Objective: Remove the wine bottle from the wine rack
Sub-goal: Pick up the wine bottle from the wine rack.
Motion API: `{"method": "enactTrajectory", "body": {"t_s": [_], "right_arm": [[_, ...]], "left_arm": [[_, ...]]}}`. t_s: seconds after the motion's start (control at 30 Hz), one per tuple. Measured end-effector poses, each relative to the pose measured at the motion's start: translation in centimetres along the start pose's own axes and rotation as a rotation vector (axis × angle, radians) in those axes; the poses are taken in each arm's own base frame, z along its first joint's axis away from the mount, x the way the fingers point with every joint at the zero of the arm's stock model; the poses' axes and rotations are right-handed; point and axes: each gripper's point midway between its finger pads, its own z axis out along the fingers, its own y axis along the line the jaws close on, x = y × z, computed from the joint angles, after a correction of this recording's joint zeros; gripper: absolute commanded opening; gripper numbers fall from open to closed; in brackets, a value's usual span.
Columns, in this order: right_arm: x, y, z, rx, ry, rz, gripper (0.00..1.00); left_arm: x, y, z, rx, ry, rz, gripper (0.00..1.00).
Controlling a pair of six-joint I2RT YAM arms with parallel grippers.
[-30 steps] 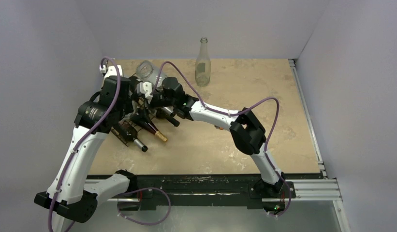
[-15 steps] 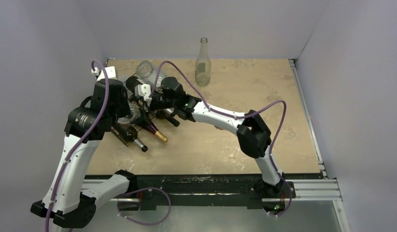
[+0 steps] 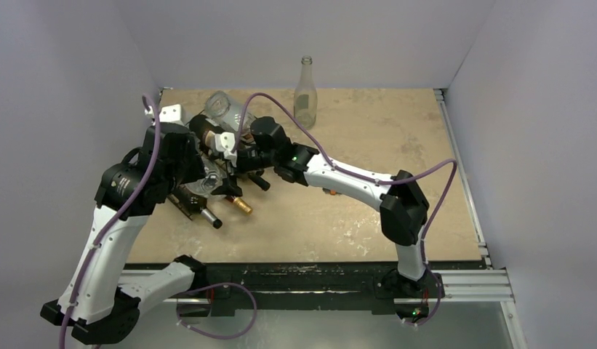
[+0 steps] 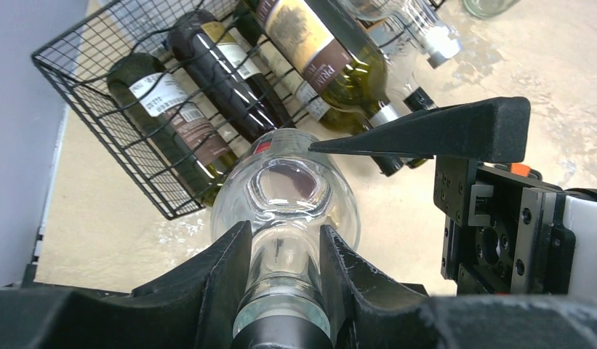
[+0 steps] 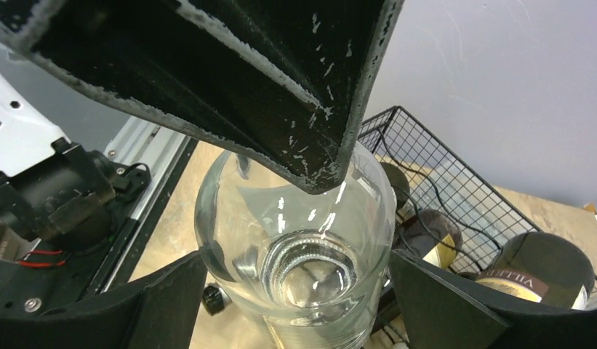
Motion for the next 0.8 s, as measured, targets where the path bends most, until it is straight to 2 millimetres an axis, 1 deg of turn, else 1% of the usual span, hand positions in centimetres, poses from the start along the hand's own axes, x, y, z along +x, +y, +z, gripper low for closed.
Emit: {"method": "enactTrajectory", "body": {"t_s": [0.33, 0.63, 0.8], "right_arm": [[0.5, 1.2, -2.0, 0.012, 0.053, 0.017, 0.95], [2.9, 2.5, -3.2, 0.017, 0.122, 0.062, 0.96], [3.5, 2.8, -4.0, 0.033, 0.153, 0.077, 0.97]], "left_arm": [[1.2, -1.8, -0.3, 0.065, 0.036, -0.001, 0.0], [3.5, -3.1, 1.0, 0.085, 0.117, 0.01, 0.0], [4.2, -4.1, 1.3, 0.11, 0.144, 0.018, 0.0]]}}
